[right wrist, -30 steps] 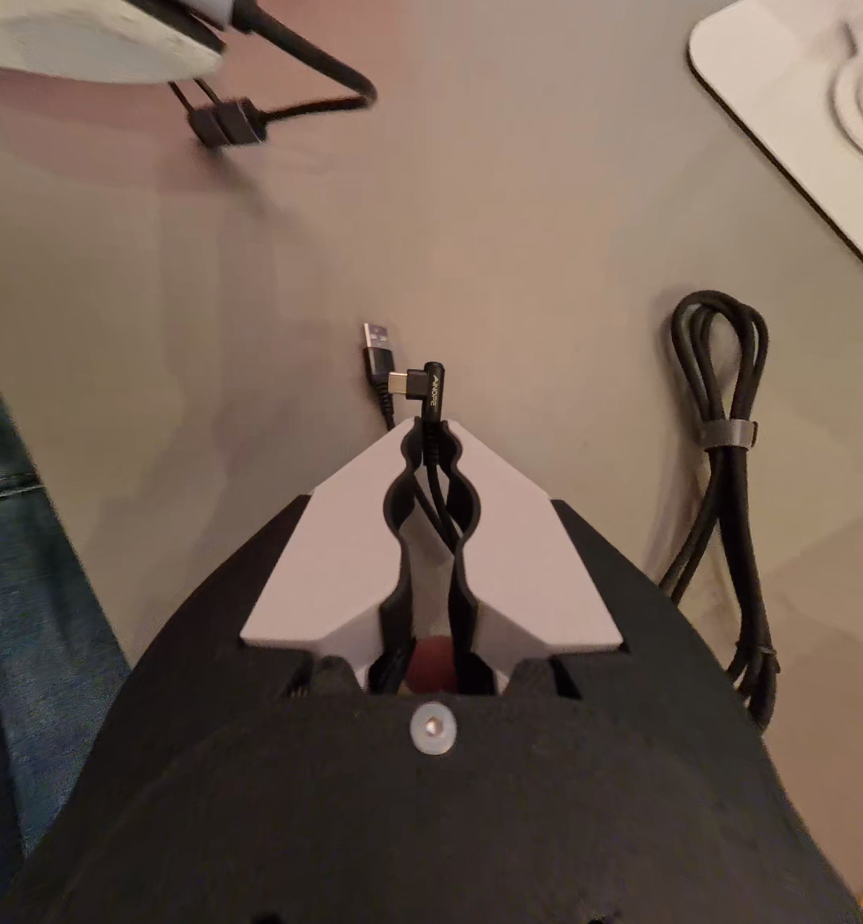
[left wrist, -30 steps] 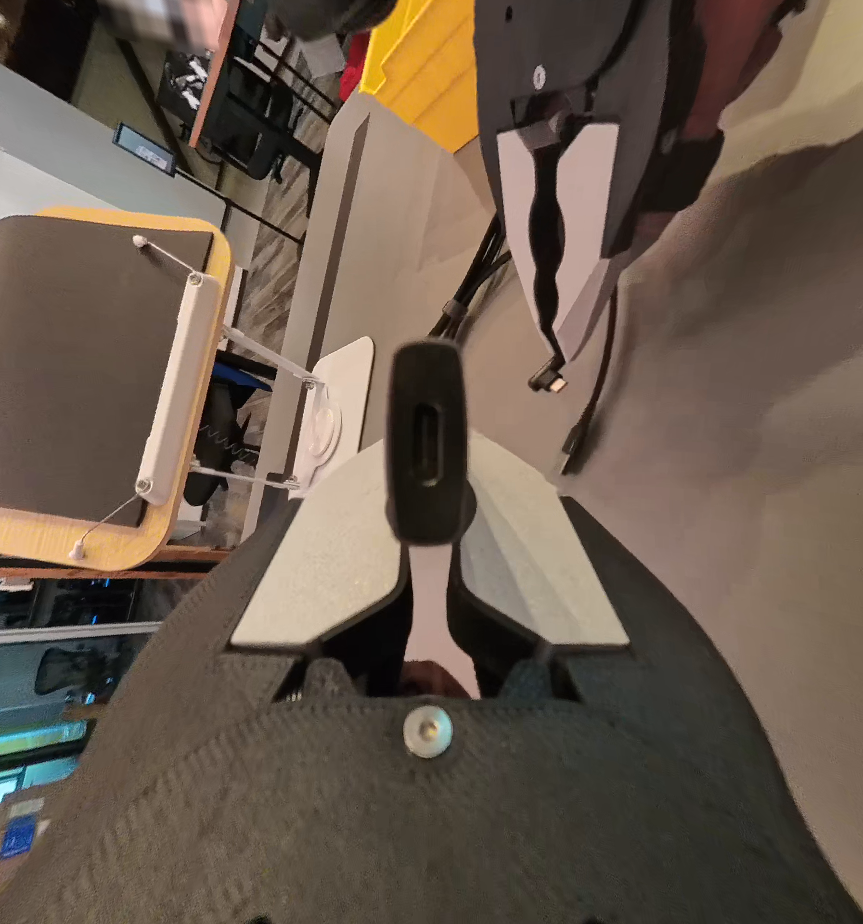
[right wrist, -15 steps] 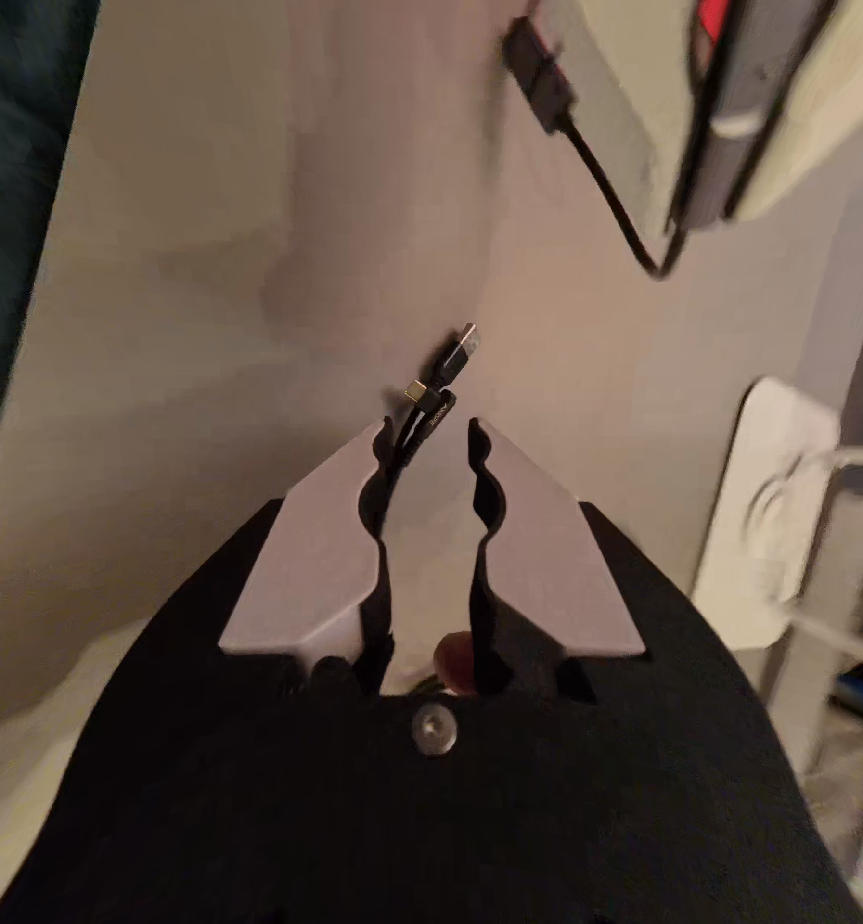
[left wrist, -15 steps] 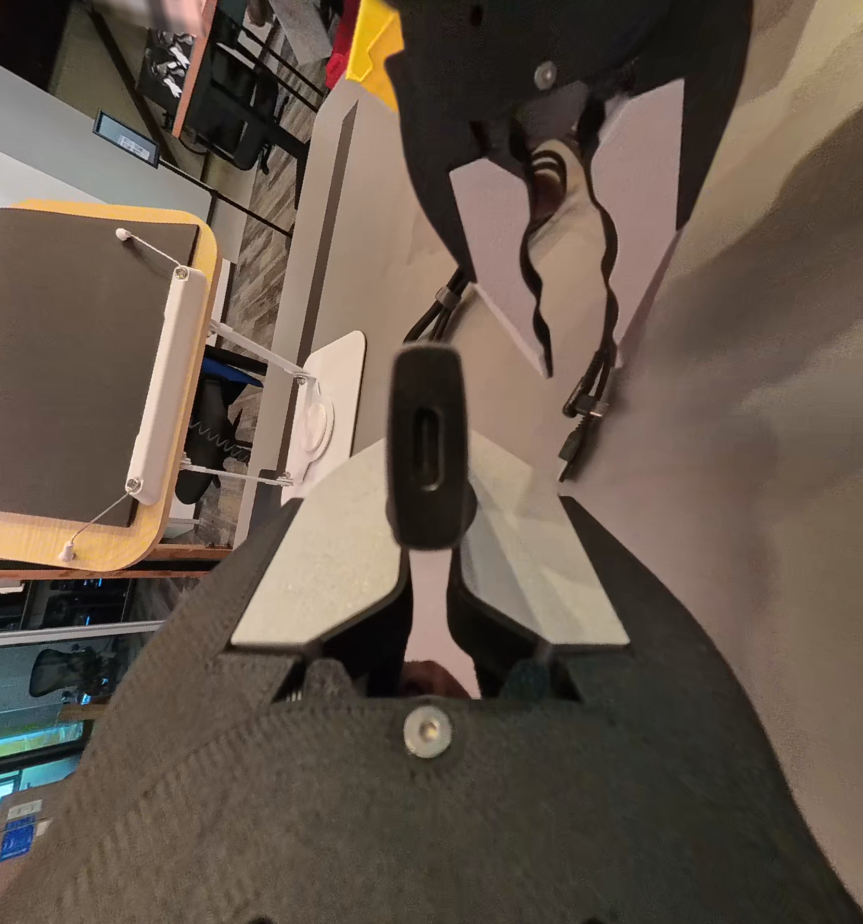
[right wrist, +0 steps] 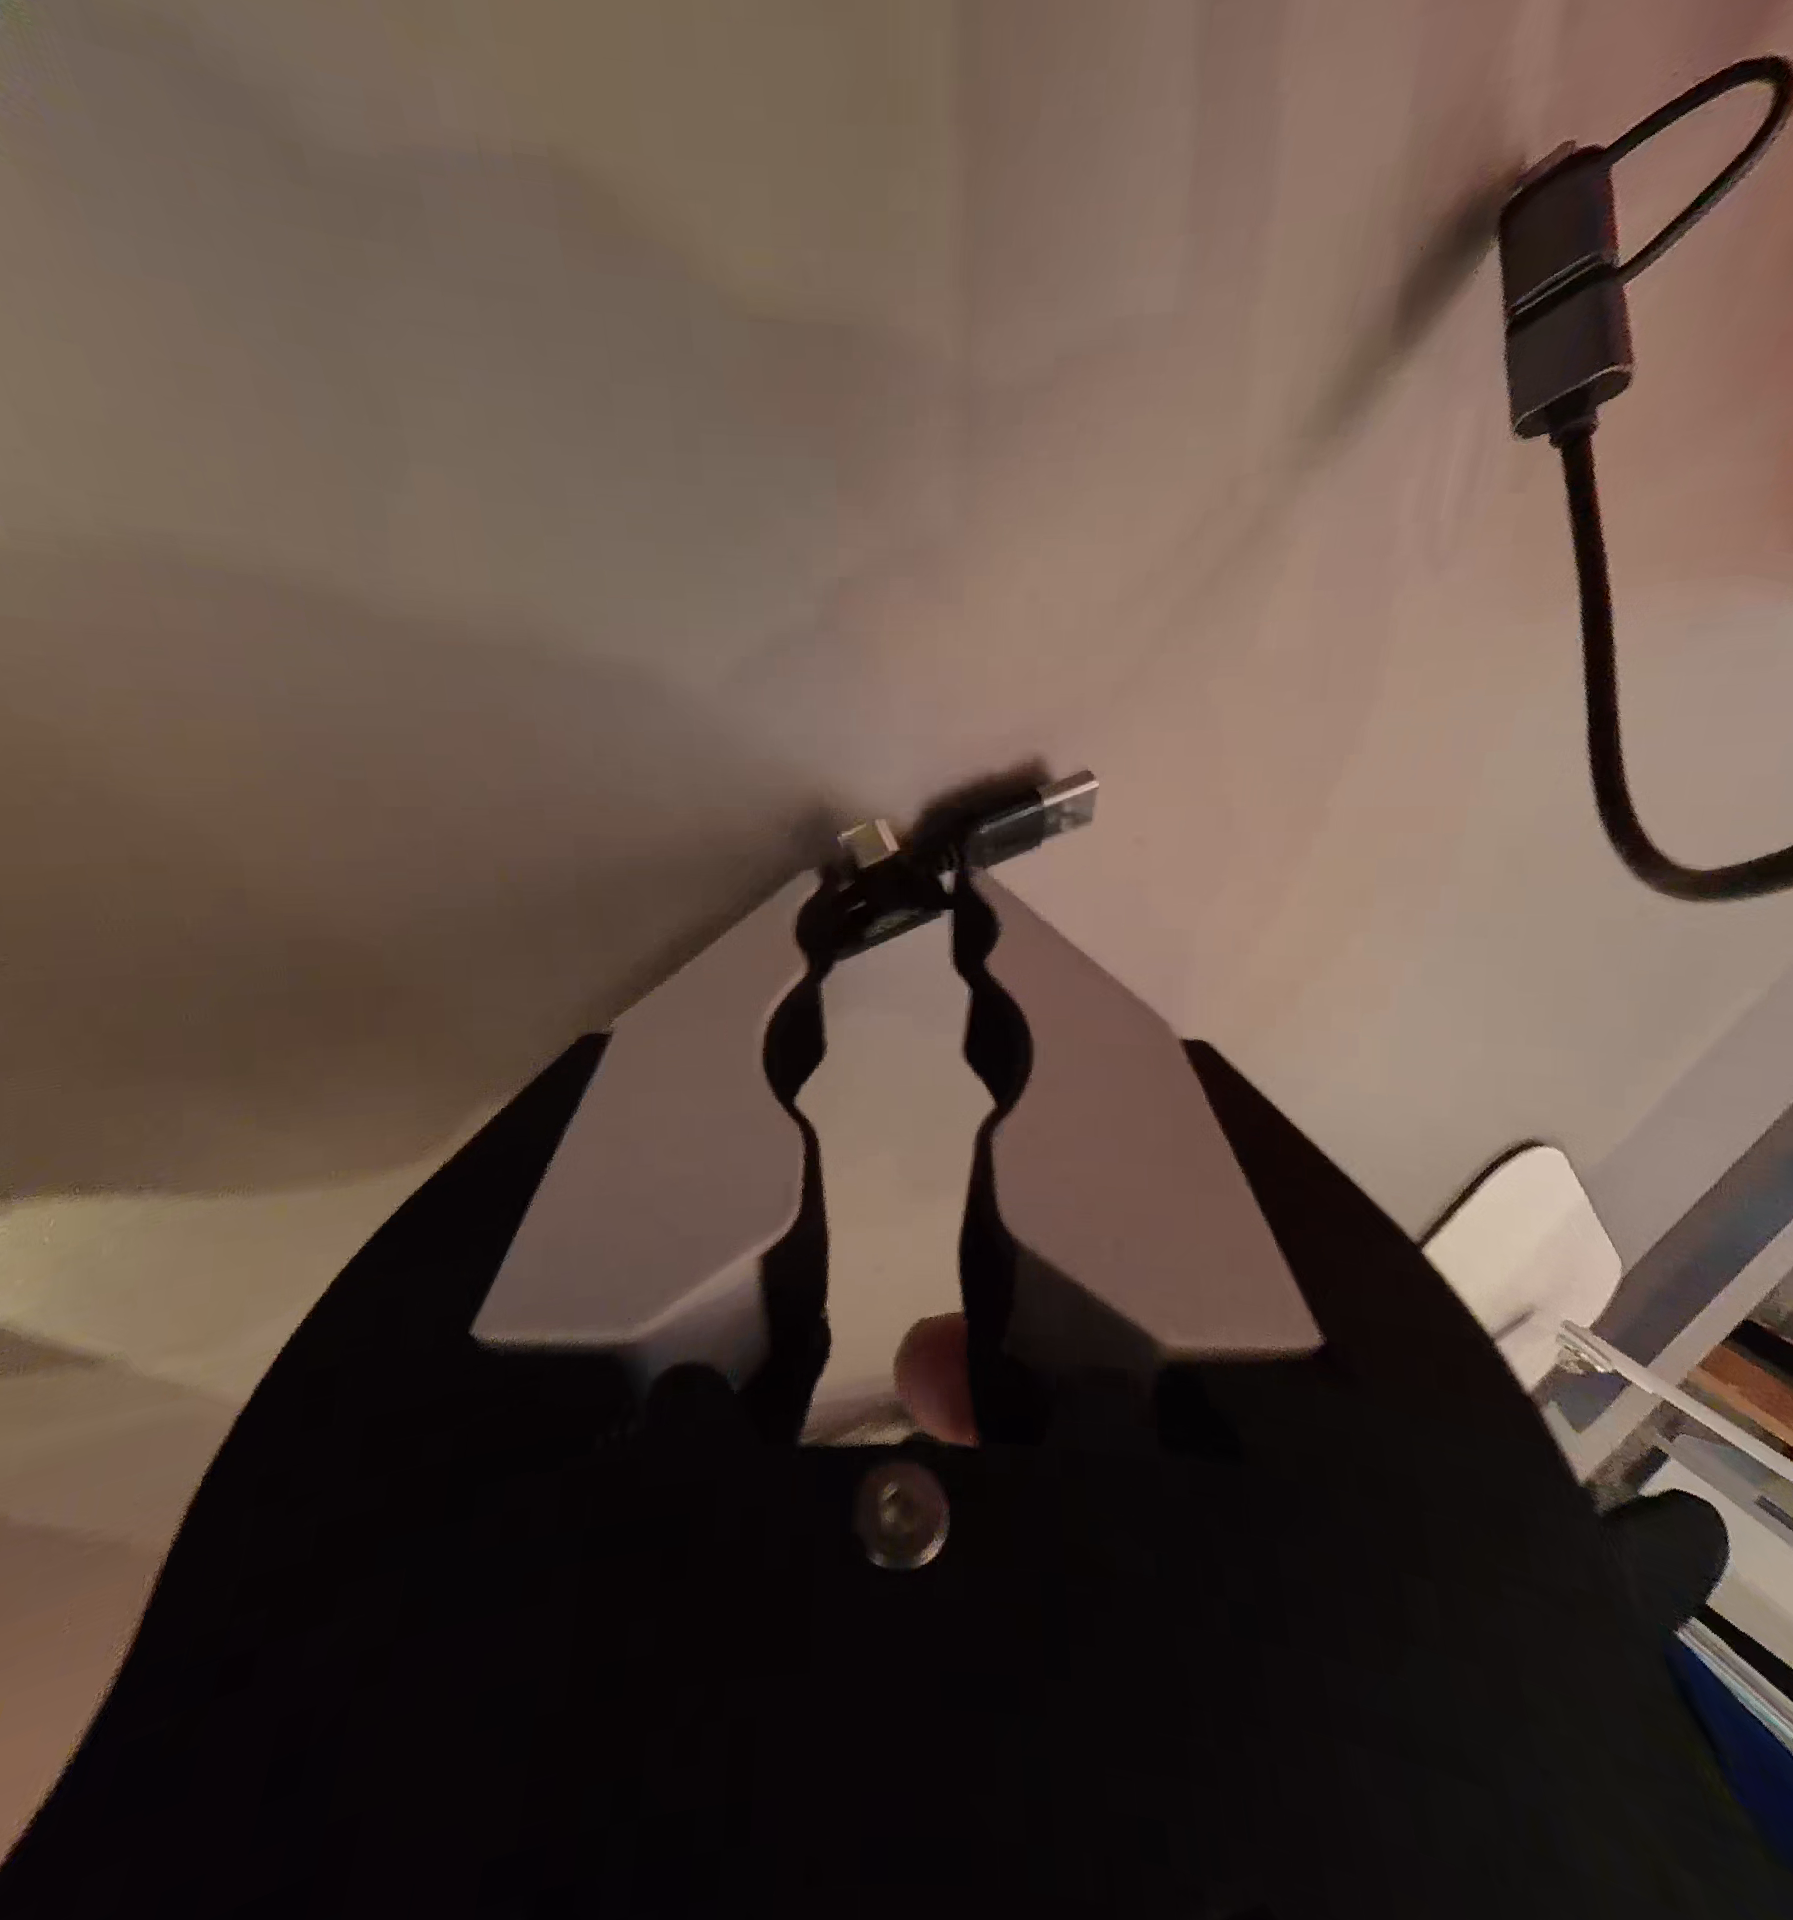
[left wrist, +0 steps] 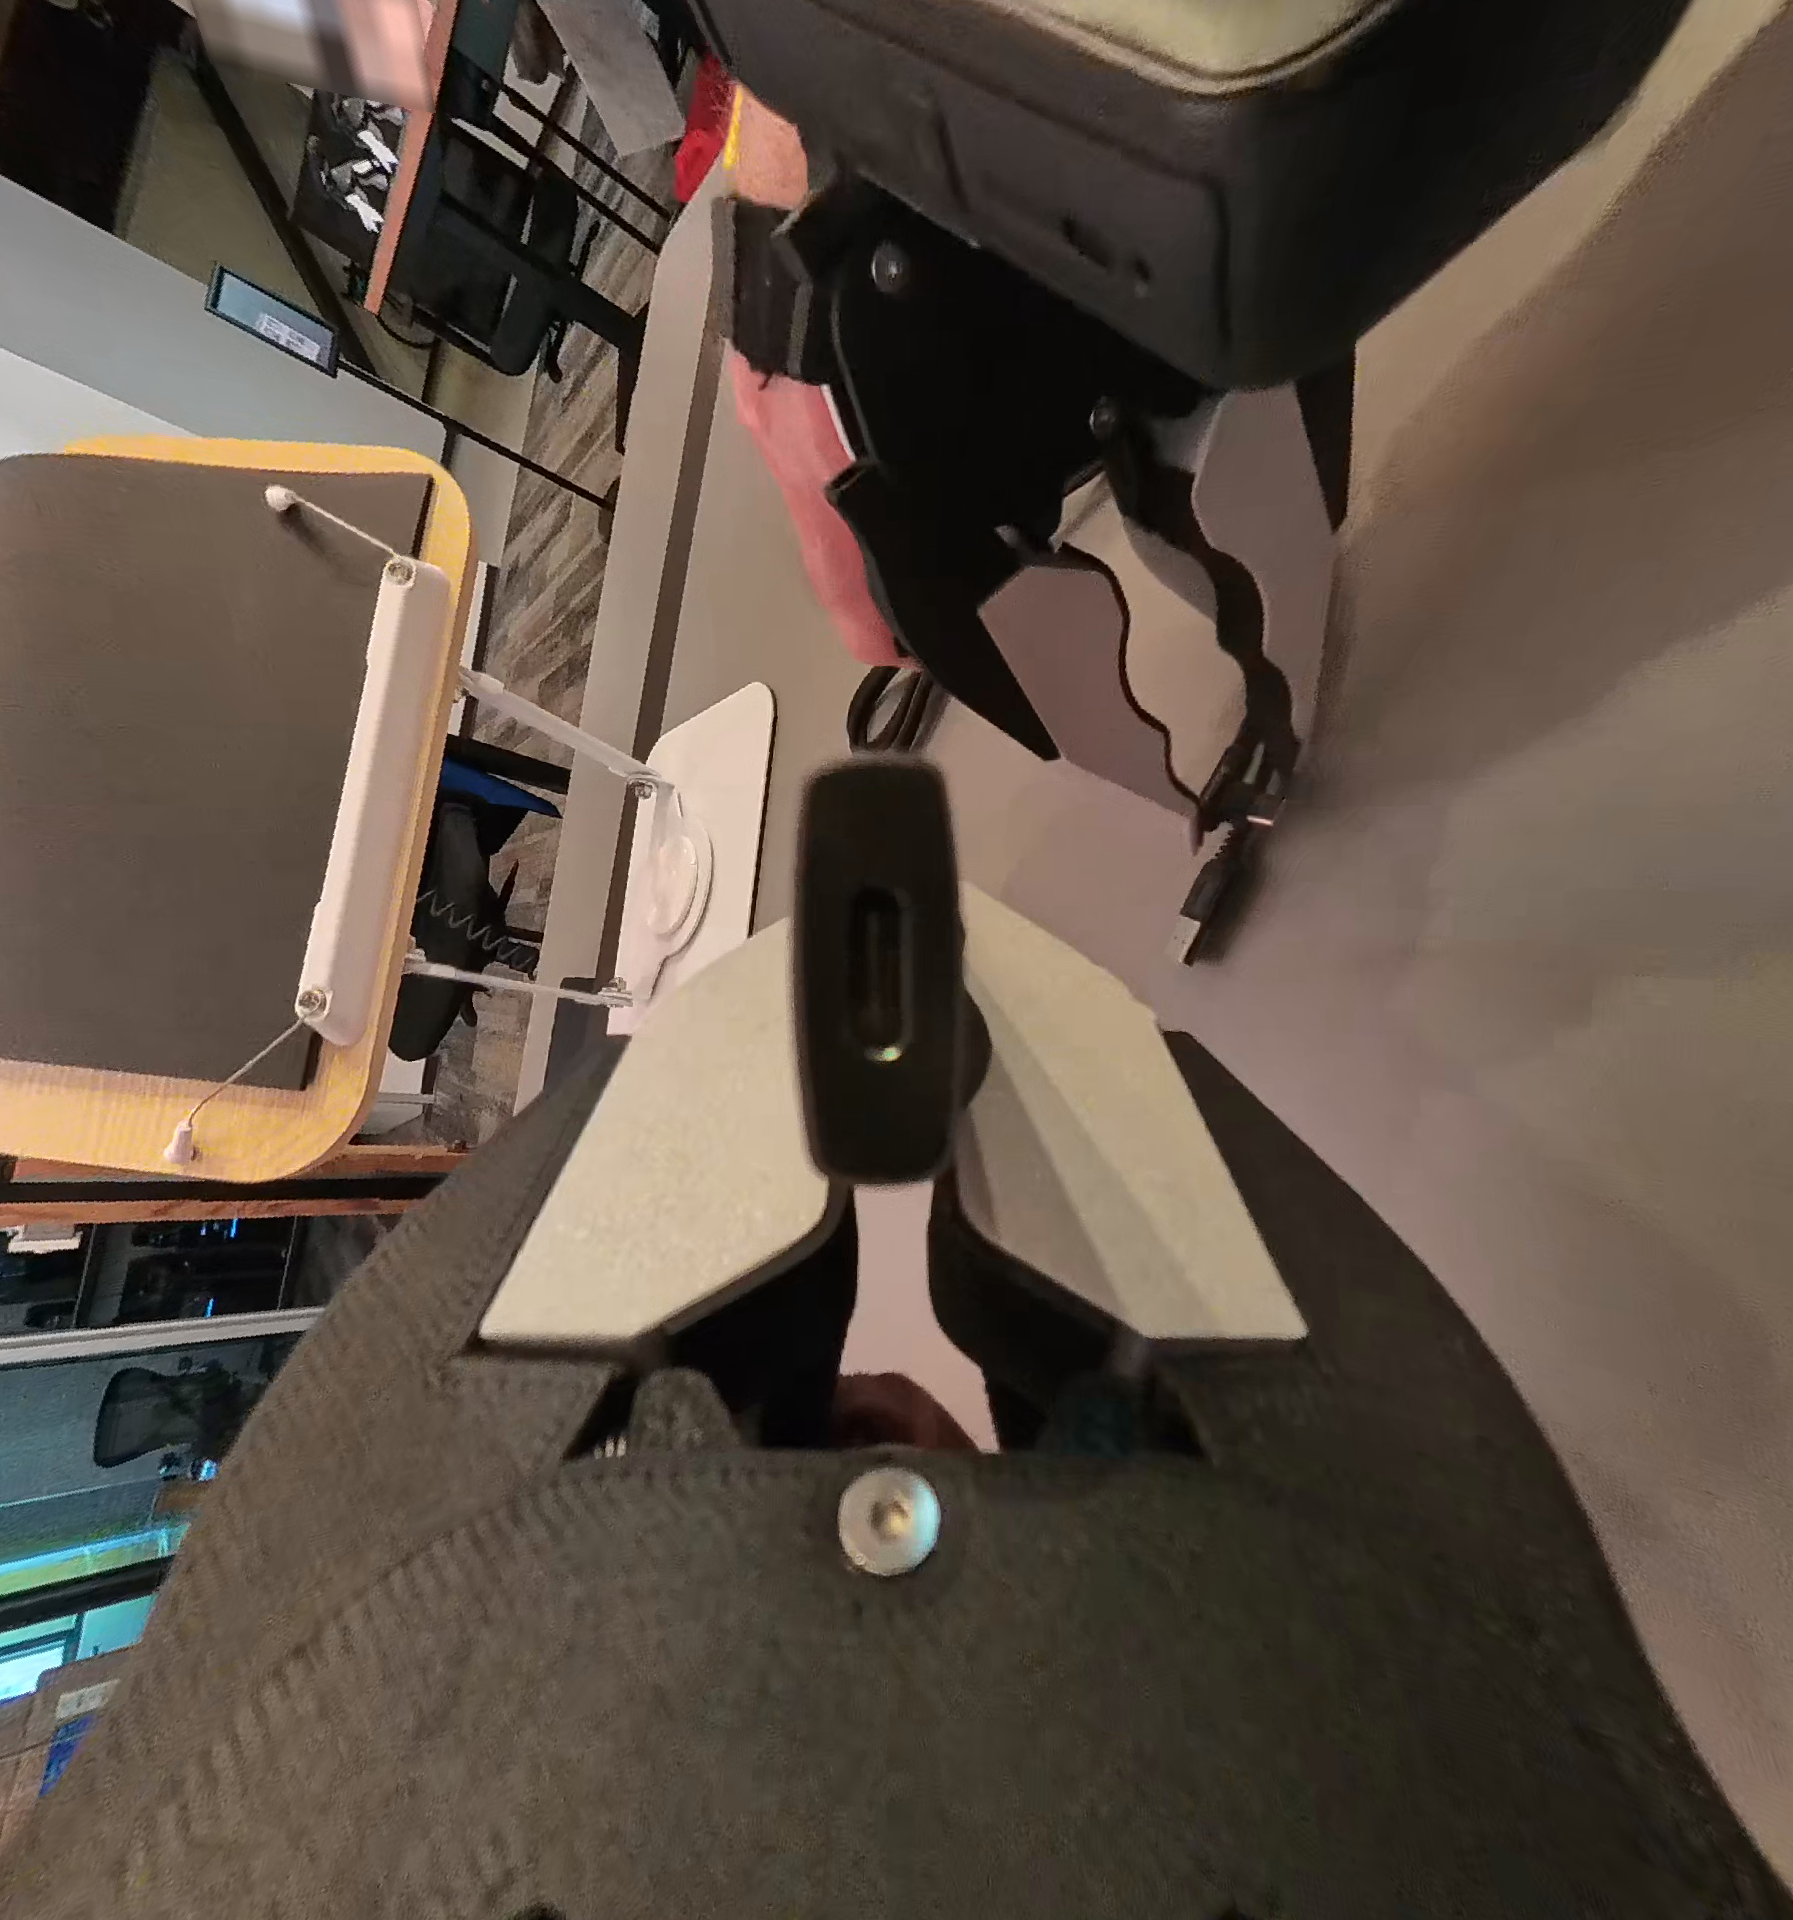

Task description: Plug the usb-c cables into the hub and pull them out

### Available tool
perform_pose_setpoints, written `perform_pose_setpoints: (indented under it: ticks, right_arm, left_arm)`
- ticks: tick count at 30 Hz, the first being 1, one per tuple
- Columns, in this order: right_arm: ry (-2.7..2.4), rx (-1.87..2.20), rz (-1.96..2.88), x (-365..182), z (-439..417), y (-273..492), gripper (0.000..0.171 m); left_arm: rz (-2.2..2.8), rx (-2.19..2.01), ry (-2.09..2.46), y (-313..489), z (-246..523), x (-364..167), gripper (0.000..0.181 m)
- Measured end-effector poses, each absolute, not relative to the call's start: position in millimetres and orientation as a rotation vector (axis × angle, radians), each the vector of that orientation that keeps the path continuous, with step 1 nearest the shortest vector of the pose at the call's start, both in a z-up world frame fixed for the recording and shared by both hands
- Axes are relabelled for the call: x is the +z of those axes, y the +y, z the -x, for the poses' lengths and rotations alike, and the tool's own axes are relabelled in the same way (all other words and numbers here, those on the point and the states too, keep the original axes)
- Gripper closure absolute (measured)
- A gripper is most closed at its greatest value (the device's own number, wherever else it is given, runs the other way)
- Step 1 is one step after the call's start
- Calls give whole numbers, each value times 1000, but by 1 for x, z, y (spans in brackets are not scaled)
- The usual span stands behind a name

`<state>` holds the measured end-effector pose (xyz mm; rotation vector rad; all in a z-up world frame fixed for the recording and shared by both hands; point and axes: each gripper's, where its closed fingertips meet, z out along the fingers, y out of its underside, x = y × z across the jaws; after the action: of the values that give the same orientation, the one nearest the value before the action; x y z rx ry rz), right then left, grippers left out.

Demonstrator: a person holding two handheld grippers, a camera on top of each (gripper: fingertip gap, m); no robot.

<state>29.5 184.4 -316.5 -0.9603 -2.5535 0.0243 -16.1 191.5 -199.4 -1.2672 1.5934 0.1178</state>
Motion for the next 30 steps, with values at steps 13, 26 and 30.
perform_pose_setpoints:
  ticks: [13, 26, 30]
  right_arm:
    - [-2168, 380, 1387, -282, -16, 213, 156]
    - [-1751, 723, 1938, -238, -4, 229, 156]
    - [-1735, 755, 2003, -229, 1, 224, 156]
  left_arm:
    - [1304, 118, 1544, 204, 22, -205, 171]
    - [1278, 412, 1455, 233, 33, -209, 171]
    - [1264, 479, 1452, 237, 34, -211, 171]
